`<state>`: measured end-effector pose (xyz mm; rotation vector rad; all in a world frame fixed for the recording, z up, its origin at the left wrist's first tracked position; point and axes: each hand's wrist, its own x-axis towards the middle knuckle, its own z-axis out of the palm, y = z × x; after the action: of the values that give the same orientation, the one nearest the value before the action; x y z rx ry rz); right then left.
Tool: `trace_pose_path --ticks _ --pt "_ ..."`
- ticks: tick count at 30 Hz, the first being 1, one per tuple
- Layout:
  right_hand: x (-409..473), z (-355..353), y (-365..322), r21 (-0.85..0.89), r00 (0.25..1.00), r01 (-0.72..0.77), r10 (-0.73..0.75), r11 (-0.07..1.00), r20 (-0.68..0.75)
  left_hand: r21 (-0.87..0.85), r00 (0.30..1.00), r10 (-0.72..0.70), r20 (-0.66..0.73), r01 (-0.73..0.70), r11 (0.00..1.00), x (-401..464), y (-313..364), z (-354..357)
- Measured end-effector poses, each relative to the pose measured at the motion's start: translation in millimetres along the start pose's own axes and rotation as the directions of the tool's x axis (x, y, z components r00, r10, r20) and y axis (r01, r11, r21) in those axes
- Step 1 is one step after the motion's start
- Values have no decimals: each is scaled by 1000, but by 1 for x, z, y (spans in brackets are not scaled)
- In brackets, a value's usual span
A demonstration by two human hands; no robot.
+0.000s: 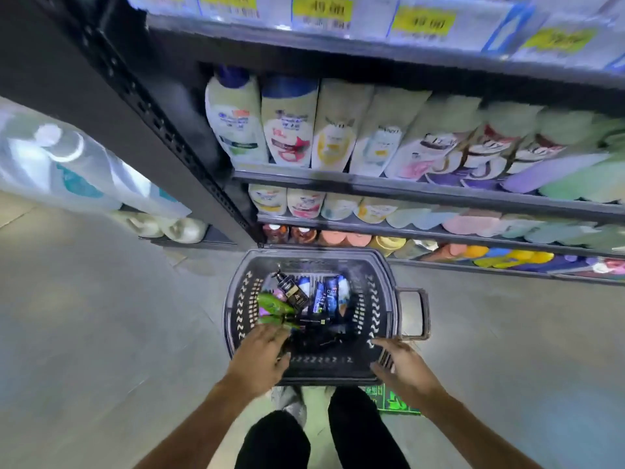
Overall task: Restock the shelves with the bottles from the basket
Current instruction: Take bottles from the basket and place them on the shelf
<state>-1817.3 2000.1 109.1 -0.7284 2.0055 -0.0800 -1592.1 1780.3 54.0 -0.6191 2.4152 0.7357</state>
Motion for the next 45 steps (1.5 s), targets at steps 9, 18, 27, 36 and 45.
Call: trace_pose_path --ticks 9,18,27,36,45 --pt "189 115 71 54 999 13 -14 998 34 -61 996 -78 54 81 995 151 -48 145" --pt "312 180 102 222 996 89 -86 971 -26 -52 978 -182 100 188 981 306 -74 214" --pt "351 215 114 333 985 169 -148 927 -87 344 920 -387 65 343 874 412 -86 258" --pt "371 226 123 375 988 99 -45 922 -150 112 825 -565 -6 562 820 431 -104 284" --pt "414 192 116 433 955 -21 146 901 -258 -373 753 -532 -388 399 838 389 -114 276"
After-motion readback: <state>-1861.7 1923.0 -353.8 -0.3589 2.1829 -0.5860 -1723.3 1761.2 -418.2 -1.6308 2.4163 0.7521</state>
